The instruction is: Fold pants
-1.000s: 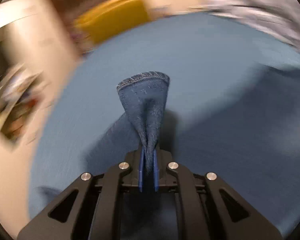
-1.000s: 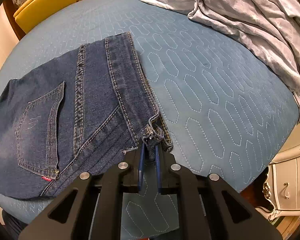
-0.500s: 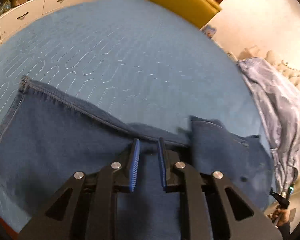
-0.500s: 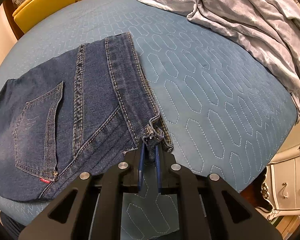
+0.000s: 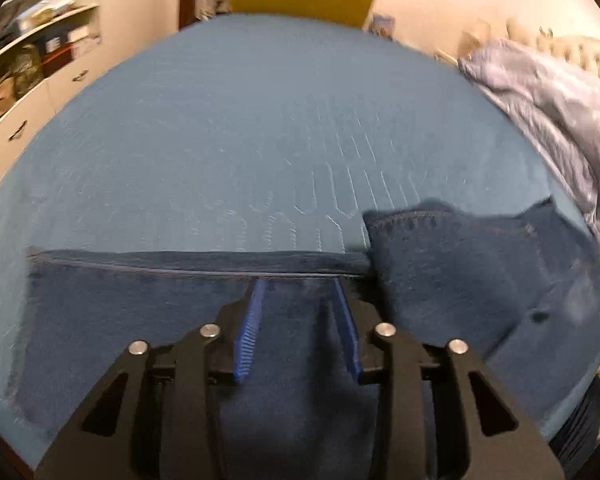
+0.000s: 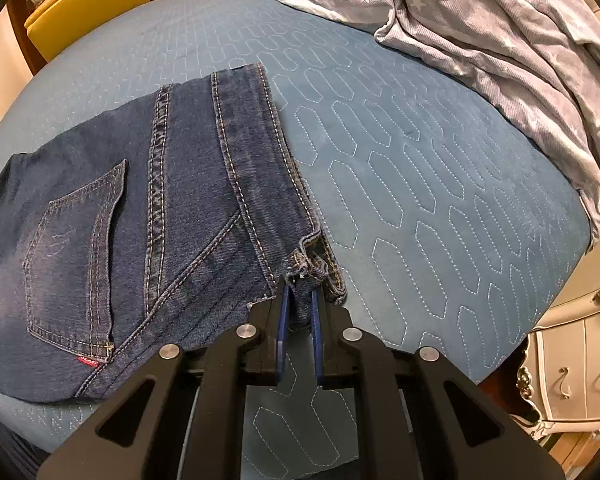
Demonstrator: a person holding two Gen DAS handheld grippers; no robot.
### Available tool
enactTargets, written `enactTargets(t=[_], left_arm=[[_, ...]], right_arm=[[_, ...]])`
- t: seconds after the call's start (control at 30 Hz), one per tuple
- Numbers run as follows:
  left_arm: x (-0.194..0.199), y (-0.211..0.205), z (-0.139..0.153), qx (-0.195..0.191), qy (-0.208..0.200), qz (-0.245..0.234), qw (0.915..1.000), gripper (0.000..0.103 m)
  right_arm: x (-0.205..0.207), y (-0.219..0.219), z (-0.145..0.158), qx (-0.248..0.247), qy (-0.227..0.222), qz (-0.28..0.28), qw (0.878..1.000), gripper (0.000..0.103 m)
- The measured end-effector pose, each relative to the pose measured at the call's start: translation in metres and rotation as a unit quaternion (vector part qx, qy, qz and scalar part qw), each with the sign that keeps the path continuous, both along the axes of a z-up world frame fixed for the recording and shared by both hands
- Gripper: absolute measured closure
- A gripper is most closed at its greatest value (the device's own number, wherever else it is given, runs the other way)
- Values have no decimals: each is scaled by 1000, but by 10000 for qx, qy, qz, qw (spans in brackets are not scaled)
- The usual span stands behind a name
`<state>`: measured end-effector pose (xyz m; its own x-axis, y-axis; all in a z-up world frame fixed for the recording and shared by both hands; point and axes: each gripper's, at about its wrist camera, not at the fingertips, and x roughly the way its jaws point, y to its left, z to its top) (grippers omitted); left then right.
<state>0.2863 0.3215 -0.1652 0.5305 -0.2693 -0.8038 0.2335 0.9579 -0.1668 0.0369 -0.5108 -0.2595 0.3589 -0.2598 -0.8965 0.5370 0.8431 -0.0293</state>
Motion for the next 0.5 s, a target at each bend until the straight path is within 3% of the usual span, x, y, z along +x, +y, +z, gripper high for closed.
enactTargets(t=[0.07, 0.13, 0.2, 0.23, 0.33, 0.5], left_arm=[[7, -13, -2, 348, -213, -152, 9991, 69], [18, -29, -14, 759, -317, -229, 9964, 65], [20, -54, -9, 1065, -371, -146, 9935, 59], [19, -52, -11, 1061, -397, 12, 9936, 60], [8, -21, 16, 372, -775, 438, 9953, 61], [-11, -41, 5, 1247, -690, -348, 9892, 66]], right_arm=[[-1, -1, 0, 32, -19, -12, 10000, 94], [-3, -1, 1, 45, -26, -7, 10000, 94], [-3, -2, 1, 39, -17, -11, 10000, 94], [-2, -1, 1, 37, -11, -18, 10000, 94], [-2, -1, 1, 34, -26, -7, 10000, 94], [-1, -1, 0, -13, -9, 4, 10000, 94]])
